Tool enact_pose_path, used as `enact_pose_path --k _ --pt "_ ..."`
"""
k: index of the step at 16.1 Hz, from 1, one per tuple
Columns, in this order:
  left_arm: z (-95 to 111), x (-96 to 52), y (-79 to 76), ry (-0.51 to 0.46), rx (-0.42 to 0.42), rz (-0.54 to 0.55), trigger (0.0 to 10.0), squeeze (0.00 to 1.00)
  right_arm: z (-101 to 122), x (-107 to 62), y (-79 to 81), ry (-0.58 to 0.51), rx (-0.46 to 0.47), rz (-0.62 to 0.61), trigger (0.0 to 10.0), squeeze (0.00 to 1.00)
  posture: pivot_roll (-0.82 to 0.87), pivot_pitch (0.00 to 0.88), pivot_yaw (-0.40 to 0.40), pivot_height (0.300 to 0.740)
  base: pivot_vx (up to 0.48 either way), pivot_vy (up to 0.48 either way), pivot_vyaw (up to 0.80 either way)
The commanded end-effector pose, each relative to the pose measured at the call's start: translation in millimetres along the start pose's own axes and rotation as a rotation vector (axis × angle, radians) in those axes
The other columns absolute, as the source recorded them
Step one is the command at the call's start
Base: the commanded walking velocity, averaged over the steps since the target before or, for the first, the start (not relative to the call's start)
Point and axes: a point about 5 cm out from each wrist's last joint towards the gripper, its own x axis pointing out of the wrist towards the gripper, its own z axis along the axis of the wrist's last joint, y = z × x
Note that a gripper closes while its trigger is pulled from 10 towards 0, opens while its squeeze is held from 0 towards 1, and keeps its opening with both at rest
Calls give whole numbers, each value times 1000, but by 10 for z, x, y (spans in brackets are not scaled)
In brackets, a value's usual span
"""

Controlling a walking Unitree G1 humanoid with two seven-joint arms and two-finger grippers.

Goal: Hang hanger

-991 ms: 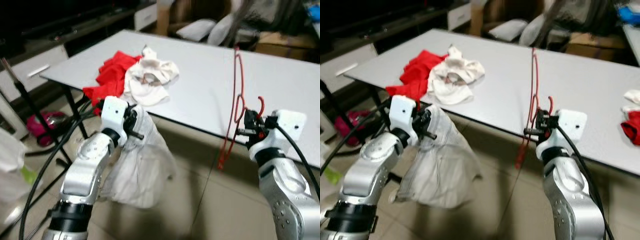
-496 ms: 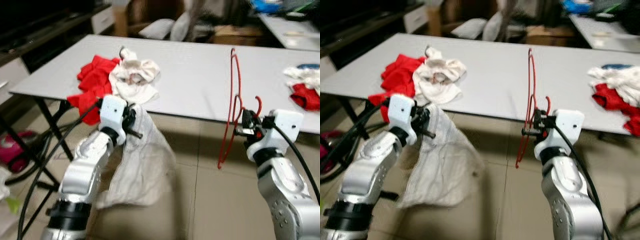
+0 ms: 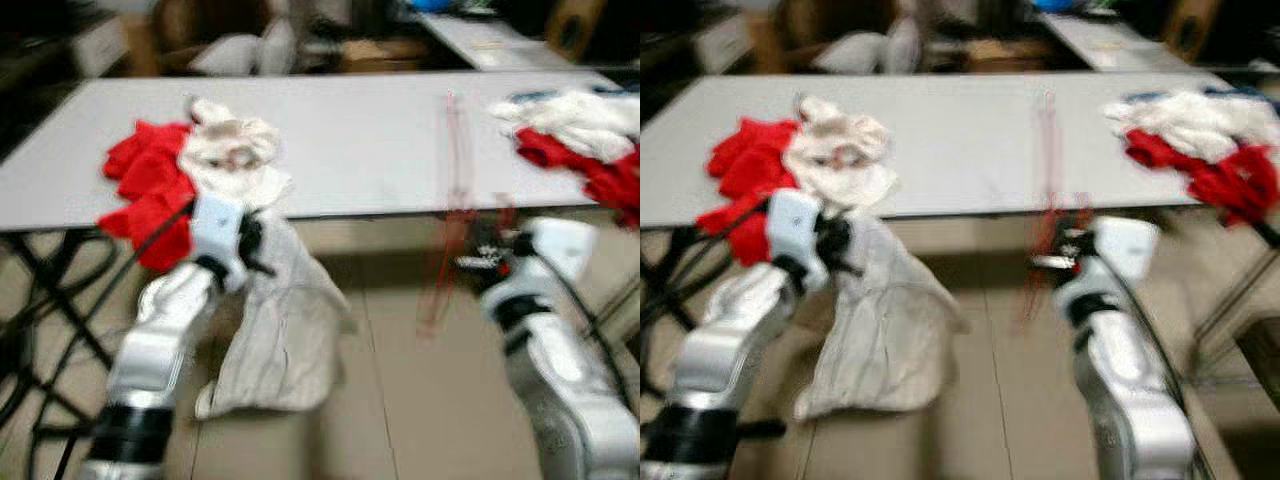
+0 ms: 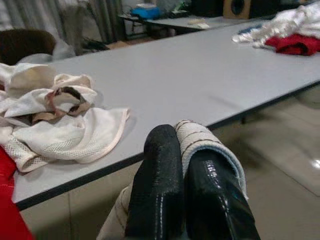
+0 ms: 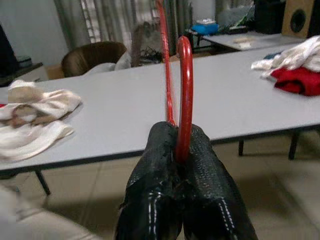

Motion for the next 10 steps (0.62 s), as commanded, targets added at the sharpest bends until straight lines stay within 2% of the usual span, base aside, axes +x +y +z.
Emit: enact_pose_path --k 1,5,10 --pt "163 38 -67 -75 -1 -29 10000 0 7 -4 -52 10 -16 -2 10000 0 -36 0 35 740 0 0 0" --pt "234 58 -24 -133 -40 -3 10000 0 -7 5 -19 22 -59 52 10000 0 -38 0 32 740 0 0 0" --pt "267 84 15 -146 -63 20 10000 0 18 34 -24 14 -76 68 10000 0 -38 0 28 740 310 0 0"
